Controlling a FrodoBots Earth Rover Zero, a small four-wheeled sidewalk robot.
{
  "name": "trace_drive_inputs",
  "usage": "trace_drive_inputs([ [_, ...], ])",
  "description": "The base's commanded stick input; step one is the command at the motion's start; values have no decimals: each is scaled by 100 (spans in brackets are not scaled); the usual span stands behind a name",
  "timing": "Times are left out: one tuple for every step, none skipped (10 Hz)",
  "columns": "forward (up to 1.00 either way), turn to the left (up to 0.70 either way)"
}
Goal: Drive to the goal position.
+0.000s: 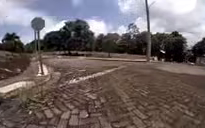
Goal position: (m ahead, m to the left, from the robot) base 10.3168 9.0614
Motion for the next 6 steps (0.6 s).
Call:
trace_drive_inputs([
  [85, 0],
  [85, 0],
  [85, 0],
  [85, 0],
  [85, 0],
  [85, 0],
])
